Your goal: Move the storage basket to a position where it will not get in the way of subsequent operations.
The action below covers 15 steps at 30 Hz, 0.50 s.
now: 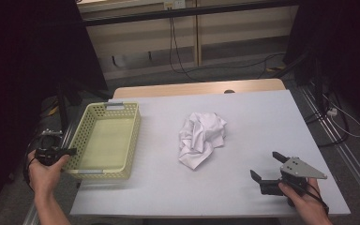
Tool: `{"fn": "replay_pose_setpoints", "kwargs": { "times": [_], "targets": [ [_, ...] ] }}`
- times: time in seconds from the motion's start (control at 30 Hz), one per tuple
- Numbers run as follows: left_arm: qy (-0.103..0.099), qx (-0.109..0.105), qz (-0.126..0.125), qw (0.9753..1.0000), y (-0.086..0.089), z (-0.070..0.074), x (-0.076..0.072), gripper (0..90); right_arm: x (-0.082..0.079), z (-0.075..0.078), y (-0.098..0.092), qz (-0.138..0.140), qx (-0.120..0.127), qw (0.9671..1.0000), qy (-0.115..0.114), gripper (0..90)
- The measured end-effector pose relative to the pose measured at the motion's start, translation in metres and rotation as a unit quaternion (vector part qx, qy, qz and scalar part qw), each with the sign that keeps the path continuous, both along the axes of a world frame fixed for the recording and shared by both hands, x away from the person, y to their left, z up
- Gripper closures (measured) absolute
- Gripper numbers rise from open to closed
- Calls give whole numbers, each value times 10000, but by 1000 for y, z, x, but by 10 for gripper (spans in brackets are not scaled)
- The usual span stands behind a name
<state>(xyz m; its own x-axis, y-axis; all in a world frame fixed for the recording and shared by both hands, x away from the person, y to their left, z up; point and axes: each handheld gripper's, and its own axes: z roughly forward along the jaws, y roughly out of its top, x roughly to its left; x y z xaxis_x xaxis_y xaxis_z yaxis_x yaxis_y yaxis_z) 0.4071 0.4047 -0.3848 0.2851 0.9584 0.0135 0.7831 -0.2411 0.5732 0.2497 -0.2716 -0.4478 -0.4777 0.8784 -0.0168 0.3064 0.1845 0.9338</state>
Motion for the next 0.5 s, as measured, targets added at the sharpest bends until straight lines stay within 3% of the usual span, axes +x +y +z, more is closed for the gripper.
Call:
{"fn": "replay_pose_setpoints", "kwargs": {
  "times": [0.07, 0.17, 0.23, 0.43, 0.5],
  "targets": [
    [-13, -55, 24, 10000, 0, 0, 0, 808, 0, 0, 1, 14, -9, 10000, -1, 5],
    [44, -202, -30, 9998, -2, -1, 1, 638, 0, 0, 0, 11, -10, 10000, 0, 5],
    [86, -156, -78, 9998, -6, -1, 3, 591, 0, 0, 0, -2, -3, 10000, 3, 5],
    [-53, -200, 141, 9997, -10, 1, 7, 343, -1, 0, 0, 17, -9, 10000, 2, 5],
    [-104, -213, 182, 9996, -10, 2, 8, 315, -1, 0, 0, 11, -8, 10000, -10, 5]
  ]
}}
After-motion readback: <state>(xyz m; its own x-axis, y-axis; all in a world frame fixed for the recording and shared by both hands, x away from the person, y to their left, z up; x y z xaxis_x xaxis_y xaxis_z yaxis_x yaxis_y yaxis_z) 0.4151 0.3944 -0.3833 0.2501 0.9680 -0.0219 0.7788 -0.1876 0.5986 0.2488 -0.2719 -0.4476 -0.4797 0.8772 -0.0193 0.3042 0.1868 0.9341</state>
